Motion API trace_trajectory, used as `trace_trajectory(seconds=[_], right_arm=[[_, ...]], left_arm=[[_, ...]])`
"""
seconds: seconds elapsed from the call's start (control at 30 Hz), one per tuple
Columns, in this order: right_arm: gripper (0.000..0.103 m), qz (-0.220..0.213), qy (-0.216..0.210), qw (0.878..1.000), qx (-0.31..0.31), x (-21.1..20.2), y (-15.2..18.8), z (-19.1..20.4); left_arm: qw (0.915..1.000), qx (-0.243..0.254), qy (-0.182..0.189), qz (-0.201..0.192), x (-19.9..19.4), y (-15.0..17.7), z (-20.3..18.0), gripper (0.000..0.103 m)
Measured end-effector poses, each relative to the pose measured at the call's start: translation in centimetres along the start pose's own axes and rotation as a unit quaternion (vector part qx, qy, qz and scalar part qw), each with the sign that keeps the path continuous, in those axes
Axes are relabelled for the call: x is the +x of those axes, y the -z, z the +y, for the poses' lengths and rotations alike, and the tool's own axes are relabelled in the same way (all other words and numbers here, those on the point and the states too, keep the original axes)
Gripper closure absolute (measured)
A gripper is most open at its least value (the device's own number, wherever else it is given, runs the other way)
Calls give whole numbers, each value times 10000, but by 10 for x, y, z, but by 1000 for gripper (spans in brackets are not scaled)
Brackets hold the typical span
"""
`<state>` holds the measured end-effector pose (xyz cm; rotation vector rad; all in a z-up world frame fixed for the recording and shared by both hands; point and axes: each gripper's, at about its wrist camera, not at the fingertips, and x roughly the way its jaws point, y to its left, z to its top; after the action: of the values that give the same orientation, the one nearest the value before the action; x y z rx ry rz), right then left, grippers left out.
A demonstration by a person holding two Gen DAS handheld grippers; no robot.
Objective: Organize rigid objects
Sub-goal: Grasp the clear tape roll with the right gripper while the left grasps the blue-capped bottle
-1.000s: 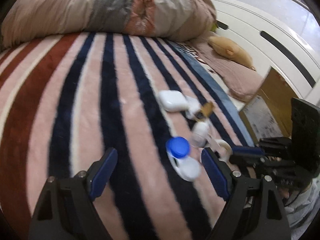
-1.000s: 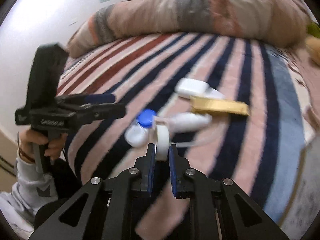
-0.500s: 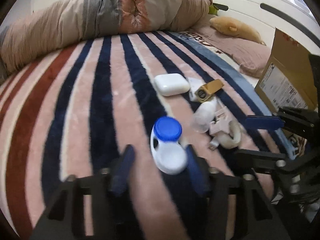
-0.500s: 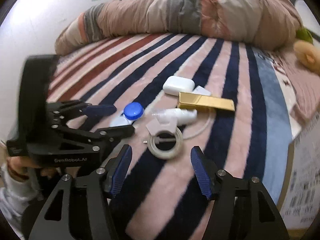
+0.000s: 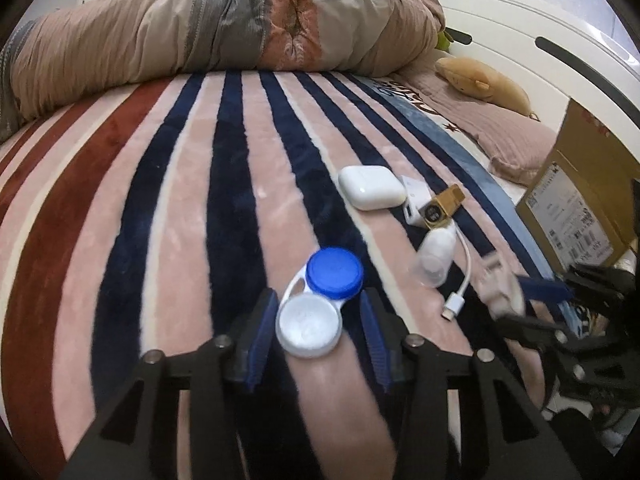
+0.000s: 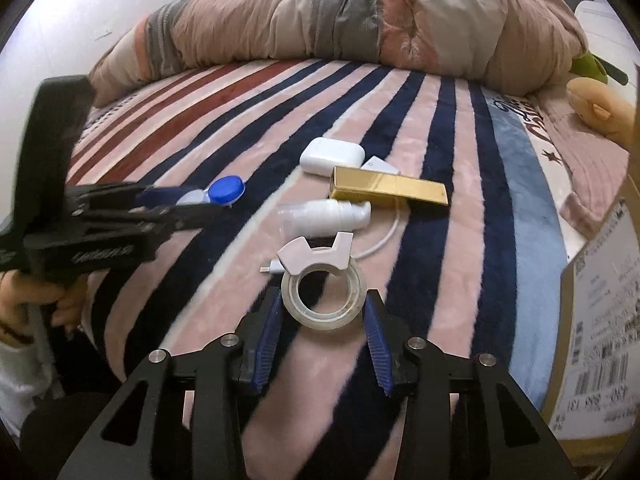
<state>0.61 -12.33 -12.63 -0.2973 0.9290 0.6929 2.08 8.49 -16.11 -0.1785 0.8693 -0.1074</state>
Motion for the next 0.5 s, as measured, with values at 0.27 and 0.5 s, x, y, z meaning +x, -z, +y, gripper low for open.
trace_trajectory(seconds=[0.27, 0.5], right_arm=[[64, -149, 249, 9993, -244, 11, 1, 3], [66, -683, 50, 9972, -294, -34, -10, 14]], left_arm=[[9999, 101, -107, -71, -4, -4, 3, 74], [9982, 135, -154, -559, -68, -23, -8, 74]])
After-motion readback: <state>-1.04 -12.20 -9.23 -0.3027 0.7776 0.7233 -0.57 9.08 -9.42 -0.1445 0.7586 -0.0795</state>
